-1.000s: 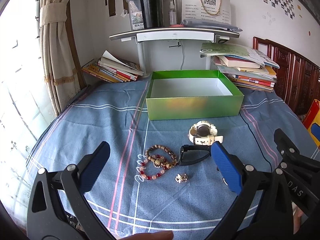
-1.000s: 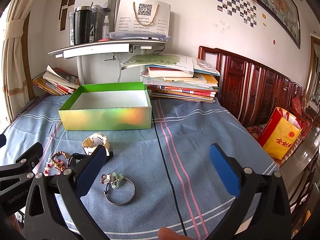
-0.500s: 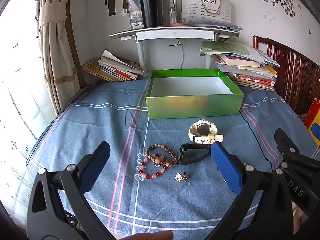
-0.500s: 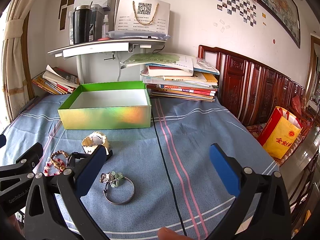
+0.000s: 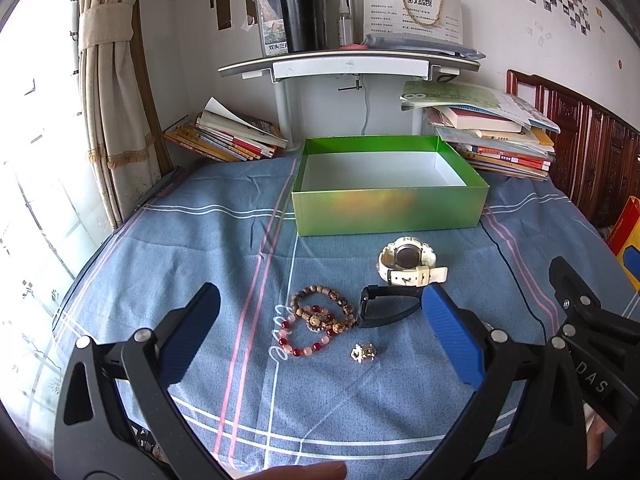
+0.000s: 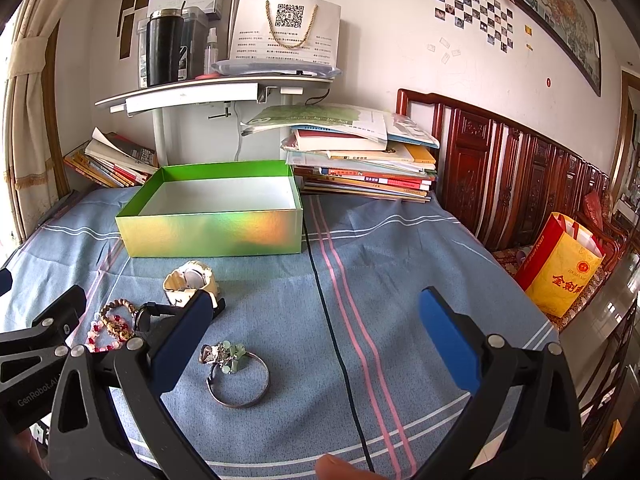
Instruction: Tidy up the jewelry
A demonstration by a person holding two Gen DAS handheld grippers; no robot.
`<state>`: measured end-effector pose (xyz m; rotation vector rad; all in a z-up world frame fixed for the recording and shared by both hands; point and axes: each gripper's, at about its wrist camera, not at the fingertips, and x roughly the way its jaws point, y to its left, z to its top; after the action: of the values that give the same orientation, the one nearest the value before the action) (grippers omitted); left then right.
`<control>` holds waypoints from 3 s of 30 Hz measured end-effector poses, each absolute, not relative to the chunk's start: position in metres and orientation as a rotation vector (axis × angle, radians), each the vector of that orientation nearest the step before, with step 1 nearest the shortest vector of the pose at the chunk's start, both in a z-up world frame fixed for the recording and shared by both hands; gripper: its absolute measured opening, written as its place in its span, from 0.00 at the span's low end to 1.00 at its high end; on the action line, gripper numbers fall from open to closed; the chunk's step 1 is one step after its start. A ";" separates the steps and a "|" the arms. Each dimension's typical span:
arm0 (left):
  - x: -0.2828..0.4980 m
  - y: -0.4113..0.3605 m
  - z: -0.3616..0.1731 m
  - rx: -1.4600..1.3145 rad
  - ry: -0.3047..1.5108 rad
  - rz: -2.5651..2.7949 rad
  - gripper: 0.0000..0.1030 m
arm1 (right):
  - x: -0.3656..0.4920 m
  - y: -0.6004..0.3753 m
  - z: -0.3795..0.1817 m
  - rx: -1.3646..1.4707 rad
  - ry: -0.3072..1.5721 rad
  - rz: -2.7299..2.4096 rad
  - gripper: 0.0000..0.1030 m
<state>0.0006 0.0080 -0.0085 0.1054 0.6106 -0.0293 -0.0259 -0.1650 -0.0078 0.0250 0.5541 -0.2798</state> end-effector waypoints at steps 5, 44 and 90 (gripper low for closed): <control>0.000 0.008 -0.011 0.105 0.611 -0.030 0.97 | -0.026 -0.165 -0.010 0.026 0.555 -0.279 0.98; 0.070 0.003 -0.086 0.124 0.943 -0.160 0.69 | 0.092 -0.142 -0.045 0.012 0.834 0.127 0.60; 0.113 0.038 -0.069 0.060 0.953 -0.115 0.08 | 0.119 -0.156 -0.058 0.018 0.878 0.114 0.66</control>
<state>0.1126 0.0385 -0.0693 0.0601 0.9532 -0.1147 0.1192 -0.1560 -0.0580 0.0181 0.8780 0.1142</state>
